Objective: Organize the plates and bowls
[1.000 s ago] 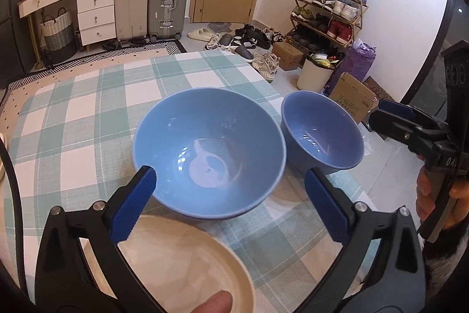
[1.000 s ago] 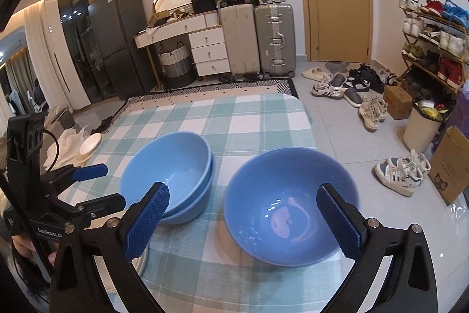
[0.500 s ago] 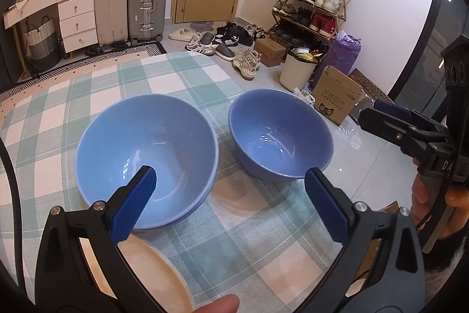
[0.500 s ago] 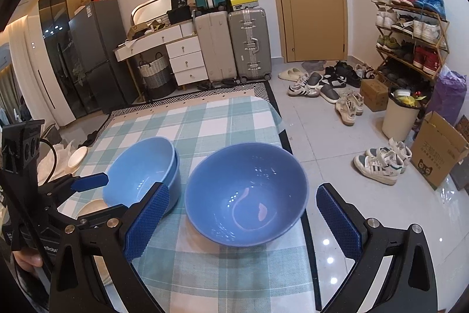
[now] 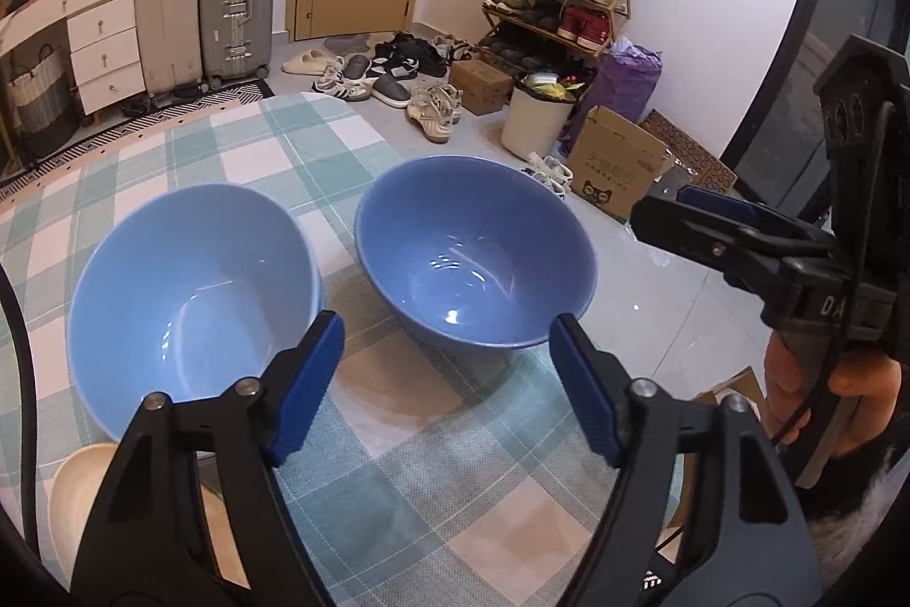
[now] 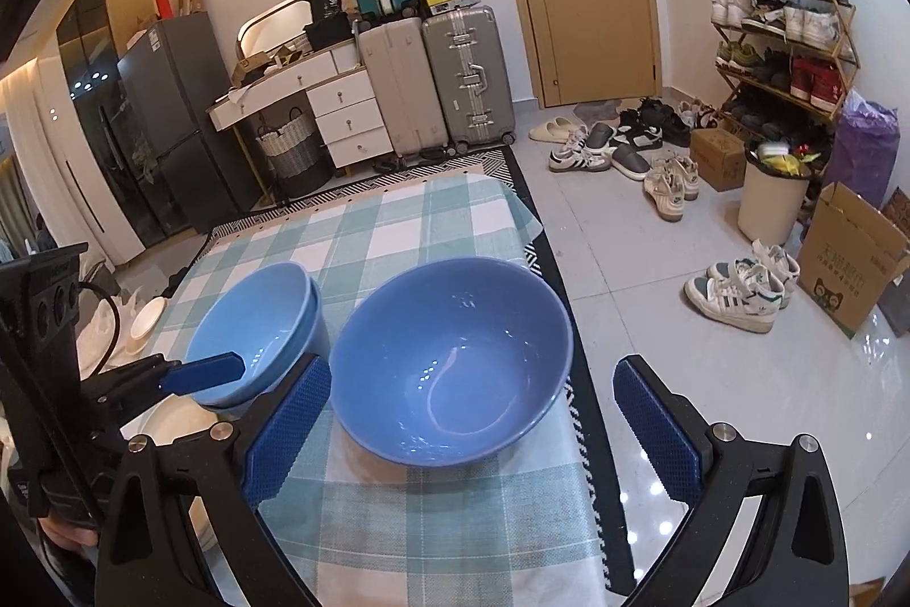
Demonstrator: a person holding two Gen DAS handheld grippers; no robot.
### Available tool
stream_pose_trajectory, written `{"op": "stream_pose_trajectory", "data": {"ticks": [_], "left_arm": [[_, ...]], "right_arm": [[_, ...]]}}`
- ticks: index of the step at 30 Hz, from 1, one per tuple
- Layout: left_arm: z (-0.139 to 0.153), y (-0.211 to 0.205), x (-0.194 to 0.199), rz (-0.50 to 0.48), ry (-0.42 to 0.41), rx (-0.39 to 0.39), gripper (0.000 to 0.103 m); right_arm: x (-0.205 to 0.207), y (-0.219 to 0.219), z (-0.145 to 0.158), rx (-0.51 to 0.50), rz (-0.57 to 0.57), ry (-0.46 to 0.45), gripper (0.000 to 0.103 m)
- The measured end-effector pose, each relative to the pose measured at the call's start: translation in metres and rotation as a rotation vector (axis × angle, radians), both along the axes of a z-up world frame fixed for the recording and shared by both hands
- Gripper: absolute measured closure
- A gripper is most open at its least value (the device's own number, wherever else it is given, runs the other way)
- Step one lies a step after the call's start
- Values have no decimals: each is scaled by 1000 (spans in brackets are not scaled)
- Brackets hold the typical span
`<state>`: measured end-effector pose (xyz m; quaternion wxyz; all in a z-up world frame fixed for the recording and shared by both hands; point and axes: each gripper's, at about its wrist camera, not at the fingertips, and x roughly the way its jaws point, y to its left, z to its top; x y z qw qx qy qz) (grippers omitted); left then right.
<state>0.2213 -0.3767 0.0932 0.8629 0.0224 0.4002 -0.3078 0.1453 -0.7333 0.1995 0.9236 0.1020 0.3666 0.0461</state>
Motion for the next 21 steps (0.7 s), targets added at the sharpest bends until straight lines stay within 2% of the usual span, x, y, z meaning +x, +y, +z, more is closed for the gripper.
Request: {"op": "stream_pose_trajectory", "data": {"ticks": [4,9,14,18,21], "left_arm": [[-7,-12,2,-12,16,2,34],[-21,-24,8,-8,59,7,37],[-31,-29,15,5,74,12,38],[-38,-29,23,28,85,4,38],[-43,-31,31,40,109,1,43]], "right_arm": [[3,-8,-7,10,-11,18,2],[11,-13,-20,26,-24,58,17],[24,-17,-35,68,-24,106,26],[33,-17,-47,57,-28,129,32],[41,-17,-56,50,-26,145,37]]}}
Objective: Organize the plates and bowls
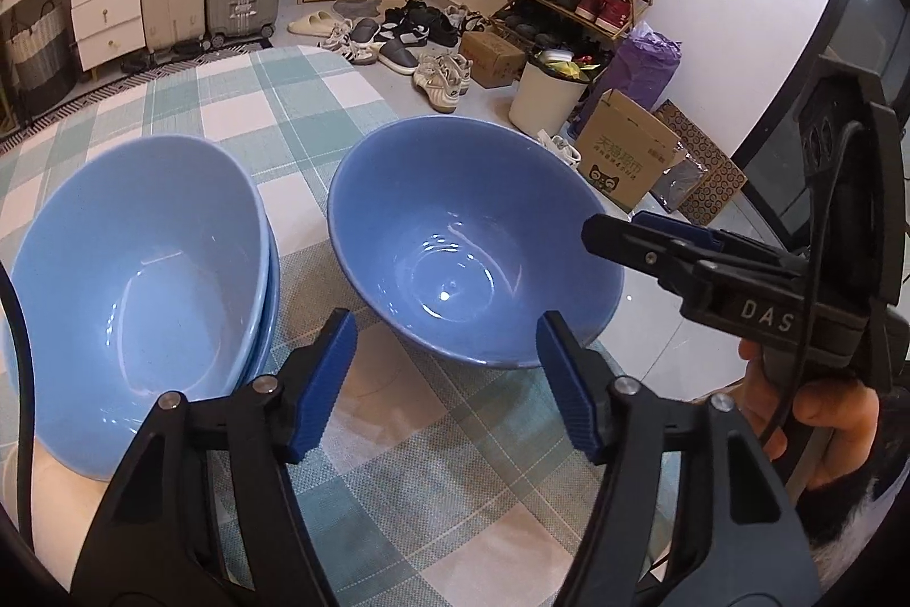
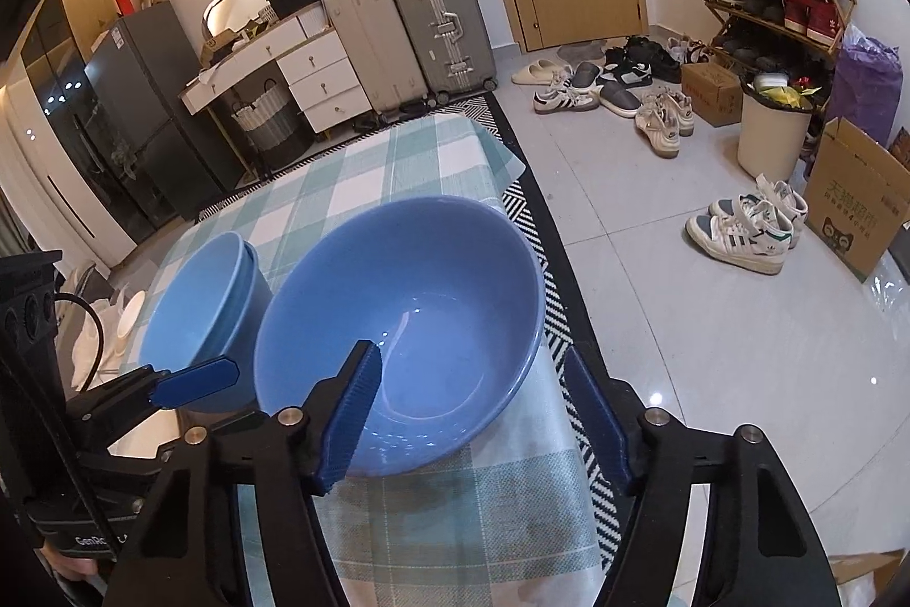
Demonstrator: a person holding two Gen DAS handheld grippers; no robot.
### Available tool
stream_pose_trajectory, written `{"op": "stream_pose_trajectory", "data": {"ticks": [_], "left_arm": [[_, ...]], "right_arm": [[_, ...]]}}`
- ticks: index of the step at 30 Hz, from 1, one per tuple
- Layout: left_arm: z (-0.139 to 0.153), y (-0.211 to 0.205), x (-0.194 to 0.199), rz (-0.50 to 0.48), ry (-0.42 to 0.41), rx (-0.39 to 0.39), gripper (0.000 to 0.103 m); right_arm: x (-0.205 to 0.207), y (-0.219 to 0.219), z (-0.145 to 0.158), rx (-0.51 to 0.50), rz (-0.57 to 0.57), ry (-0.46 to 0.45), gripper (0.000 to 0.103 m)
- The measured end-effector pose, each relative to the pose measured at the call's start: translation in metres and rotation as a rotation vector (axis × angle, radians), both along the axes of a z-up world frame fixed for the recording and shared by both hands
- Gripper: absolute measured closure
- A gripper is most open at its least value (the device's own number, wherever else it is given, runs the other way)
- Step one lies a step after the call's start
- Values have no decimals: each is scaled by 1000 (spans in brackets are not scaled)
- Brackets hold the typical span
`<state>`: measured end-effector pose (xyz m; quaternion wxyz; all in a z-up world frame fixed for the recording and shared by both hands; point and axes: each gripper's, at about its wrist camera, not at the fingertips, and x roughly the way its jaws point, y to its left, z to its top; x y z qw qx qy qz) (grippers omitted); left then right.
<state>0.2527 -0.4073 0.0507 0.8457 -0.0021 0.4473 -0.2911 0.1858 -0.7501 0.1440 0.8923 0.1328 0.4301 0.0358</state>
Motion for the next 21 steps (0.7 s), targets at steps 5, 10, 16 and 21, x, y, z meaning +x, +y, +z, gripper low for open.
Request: {"op": "stream_pose_trajectory", "data": {"ticks": [5,10,16,21], "left_arm": [[-7,-4,8,2,6,-1,46],[-11,-7,10,12,-7,9,52],[-13,-4,15,31,-9,17,63],[-14,-2,16,41,-20,30,69]], "right_arm": [[7,0,-10,-16,2,9,46],[10,1,-18,-25,11,11,54],[11,-2,-23,-30,-5,9,65],[10,-2,-23,-53,-12,2,72]]}}
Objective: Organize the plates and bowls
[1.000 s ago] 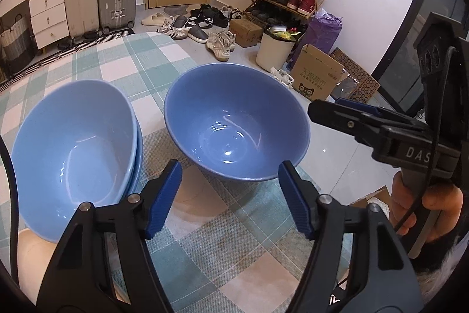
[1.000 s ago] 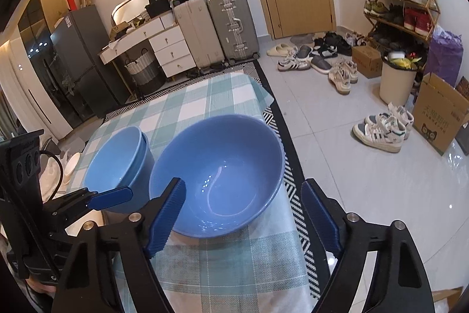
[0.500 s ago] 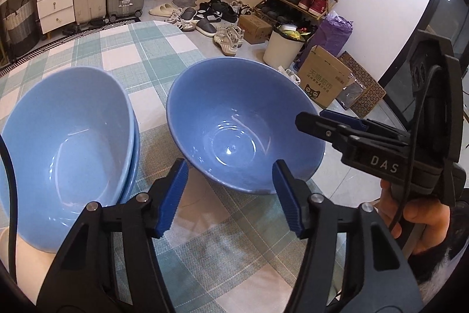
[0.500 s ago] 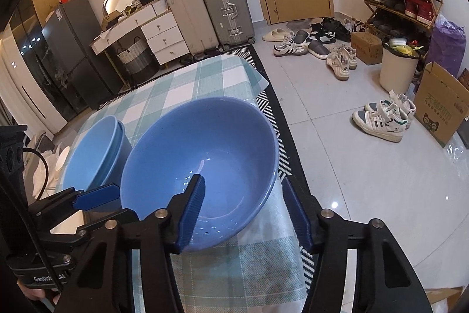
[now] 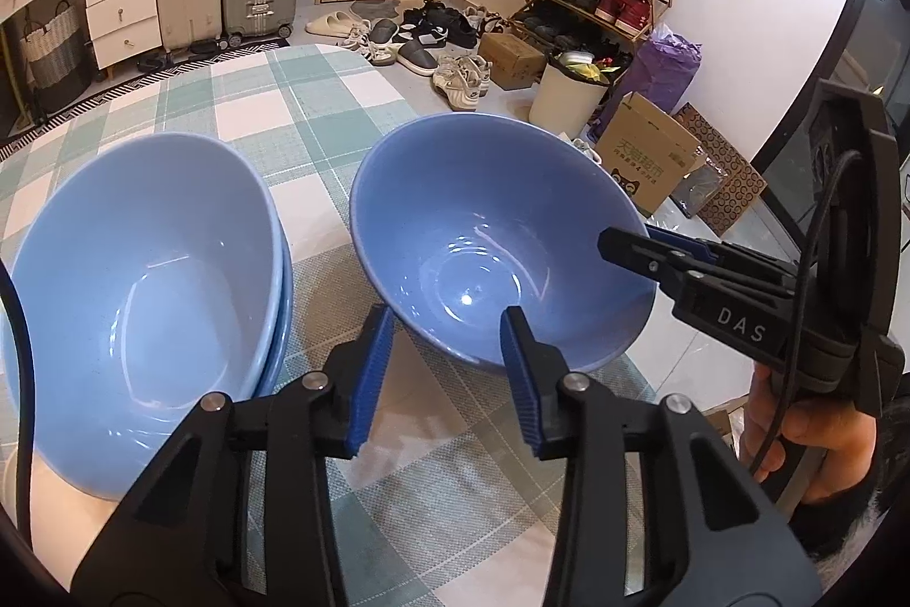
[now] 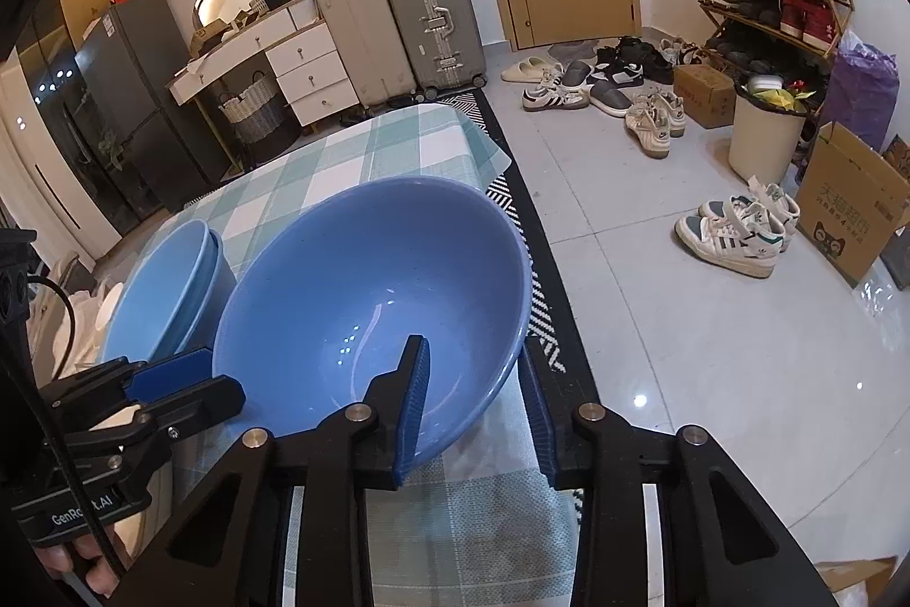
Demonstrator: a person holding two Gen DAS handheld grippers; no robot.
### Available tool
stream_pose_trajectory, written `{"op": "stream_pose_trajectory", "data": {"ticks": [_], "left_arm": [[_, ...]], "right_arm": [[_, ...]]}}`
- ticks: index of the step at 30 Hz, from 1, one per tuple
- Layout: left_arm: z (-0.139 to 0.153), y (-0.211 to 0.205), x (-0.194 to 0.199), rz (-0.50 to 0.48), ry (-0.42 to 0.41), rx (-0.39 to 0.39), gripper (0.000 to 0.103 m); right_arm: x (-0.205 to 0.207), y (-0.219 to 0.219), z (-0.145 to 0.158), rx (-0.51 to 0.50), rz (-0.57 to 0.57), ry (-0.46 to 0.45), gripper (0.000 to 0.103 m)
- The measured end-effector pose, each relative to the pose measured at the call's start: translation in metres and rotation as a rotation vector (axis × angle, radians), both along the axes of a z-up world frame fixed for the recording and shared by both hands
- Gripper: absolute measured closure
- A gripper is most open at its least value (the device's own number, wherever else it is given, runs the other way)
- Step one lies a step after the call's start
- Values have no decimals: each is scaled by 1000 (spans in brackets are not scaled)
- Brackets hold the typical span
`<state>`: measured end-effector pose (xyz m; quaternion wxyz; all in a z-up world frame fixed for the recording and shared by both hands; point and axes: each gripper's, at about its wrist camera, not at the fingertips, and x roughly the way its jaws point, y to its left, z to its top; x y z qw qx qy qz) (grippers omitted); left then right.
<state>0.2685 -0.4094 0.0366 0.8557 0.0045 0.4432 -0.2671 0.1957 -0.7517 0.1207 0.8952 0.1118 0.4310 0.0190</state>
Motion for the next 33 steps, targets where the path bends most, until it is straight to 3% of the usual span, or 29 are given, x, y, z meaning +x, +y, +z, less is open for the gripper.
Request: {"op": "stream_pose_trajectory", "data": {"ticks": [5,11,15,20,23,27,31,33], "left_arm": [[1,3,0,-5,-2,3,74],[7,4,-6,-38,-28,-17,82],[5,-3,-11,-55,-25,8,82],[1,6,-11,-24,7,-11,82],[2,14,-9,6,12,-9,69],[2,16,-9,9,7,5,68],[0,14,-6,24,-10,15,53],[-1,12,-3,33,-10,15,52]], "right_arm": [[-4,5,3,-58,10,-15,75],[-10,8,8,-58,20,-33,76],[-10,17,9,-84,38,-30,77],[-8,11,1,-45,26,-5,77],[-8,7,-3,-32,25,6,77],[-7,4,-7,-30,10,13,77],[-8,1,-10,-34,7,14,77],[-8,1,-10,-33,8,14,77]]}}
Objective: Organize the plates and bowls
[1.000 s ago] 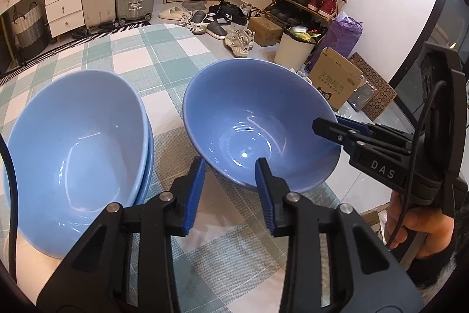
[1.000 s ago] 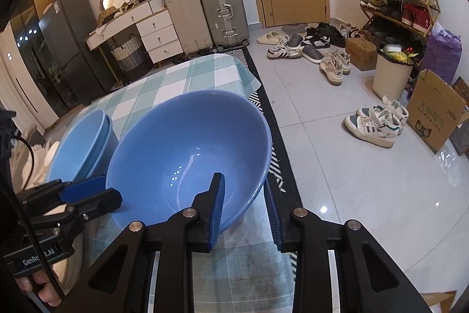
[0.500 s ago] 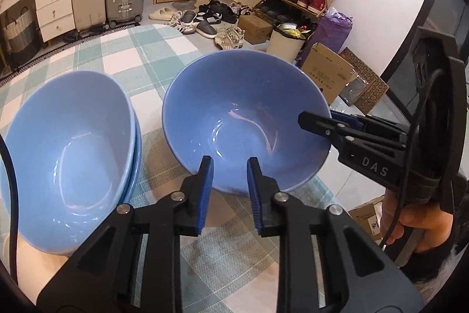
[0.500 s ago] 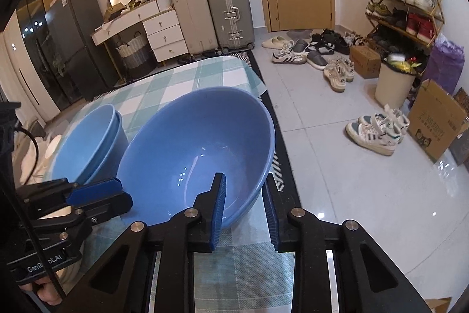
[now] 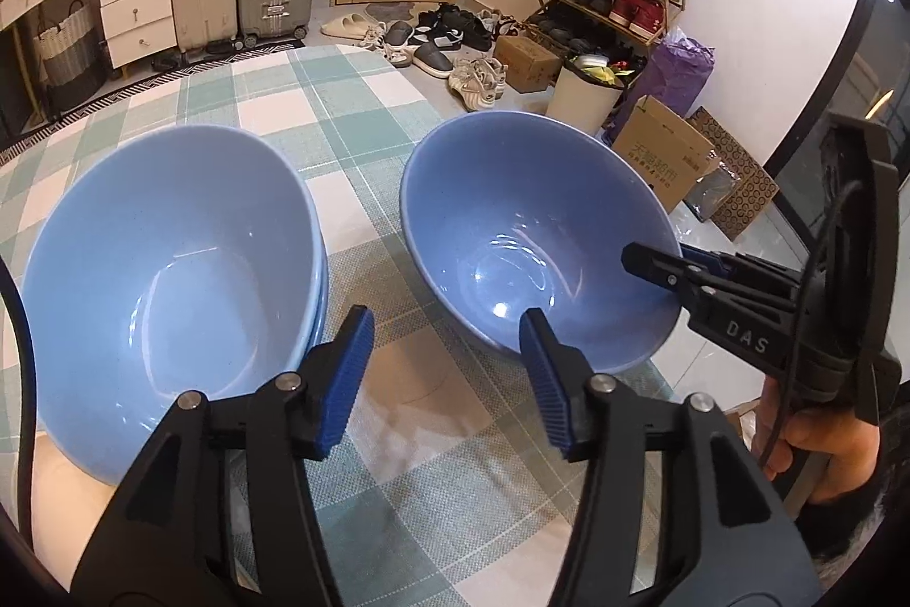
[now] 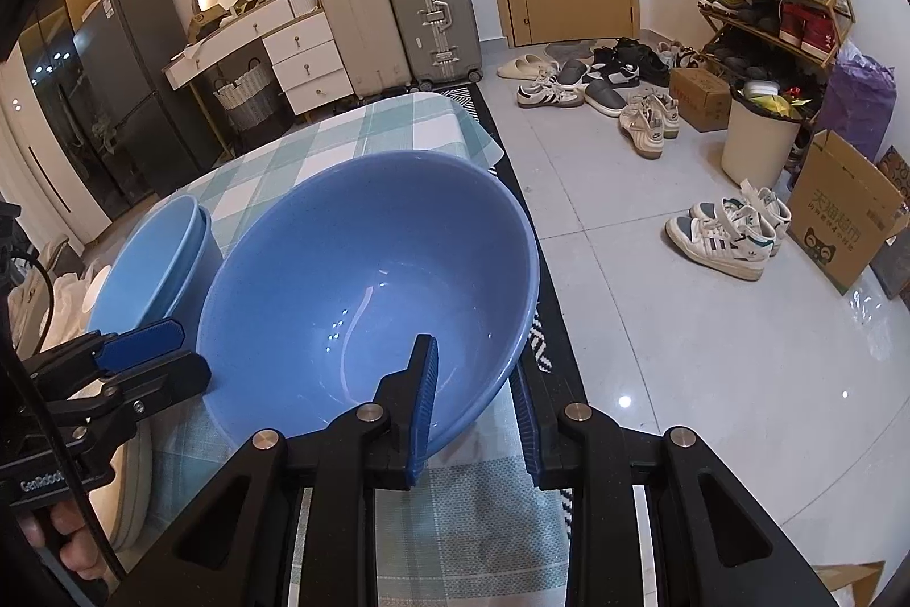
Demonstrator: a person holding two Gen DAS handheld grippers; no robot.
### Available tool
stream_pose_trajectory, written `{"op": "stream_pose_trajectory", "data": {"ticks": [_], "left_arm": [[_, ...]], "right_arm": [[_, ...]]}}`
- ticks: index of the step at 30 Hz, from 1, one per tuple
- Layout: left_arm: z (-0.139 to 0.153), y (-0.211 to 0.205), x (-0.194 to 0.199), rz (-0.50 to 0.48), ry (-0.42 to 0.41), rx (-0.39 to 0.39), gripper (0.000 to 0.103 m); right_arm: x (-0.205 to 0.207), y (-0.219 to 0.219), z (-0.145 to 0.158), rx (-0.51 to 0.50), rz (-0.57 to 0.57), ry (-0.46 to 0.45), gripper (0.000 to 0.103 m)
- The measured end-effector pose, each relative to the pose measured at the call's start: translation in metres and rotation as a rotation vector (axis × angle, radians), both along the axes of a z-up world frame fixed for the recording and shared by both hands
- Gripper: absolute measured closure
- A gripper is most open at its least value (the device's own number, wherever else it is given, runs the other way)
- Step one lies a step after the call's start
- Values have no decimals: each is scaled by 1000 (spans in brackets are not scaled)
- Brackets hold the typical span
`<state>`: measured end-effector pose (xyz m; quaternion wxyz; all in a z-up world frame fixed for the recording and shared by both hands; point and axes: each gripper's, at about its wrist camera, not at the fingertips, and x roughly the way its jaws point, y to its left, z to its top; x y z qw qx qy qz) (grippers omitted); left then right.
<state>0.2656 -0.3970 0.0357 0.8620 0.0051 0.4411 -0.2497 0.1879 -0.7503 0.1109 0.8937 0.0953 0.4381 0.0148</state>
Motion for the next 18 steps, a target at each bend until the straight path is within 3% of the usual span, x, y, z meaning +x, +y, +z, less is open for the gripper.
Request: {"op": "stream_pose_trajectory", "data": {"ticks": [8,11,12,18], "left_arm": [[-1,-13,8,-4,-16,4,53],[-1,-16,7,-12,-31,5,61],[0,-17,7,-18,-40,8,68],[1,-19,4,-29,-43,10,72]], "right_arm": [[0,0,-2,-15,9,-3,77],[0,2,-1,-19,11,-3,77],[0,2,-1,-21,10,-4,77],[-3,5,-1,-43,12,-5,77]]}}
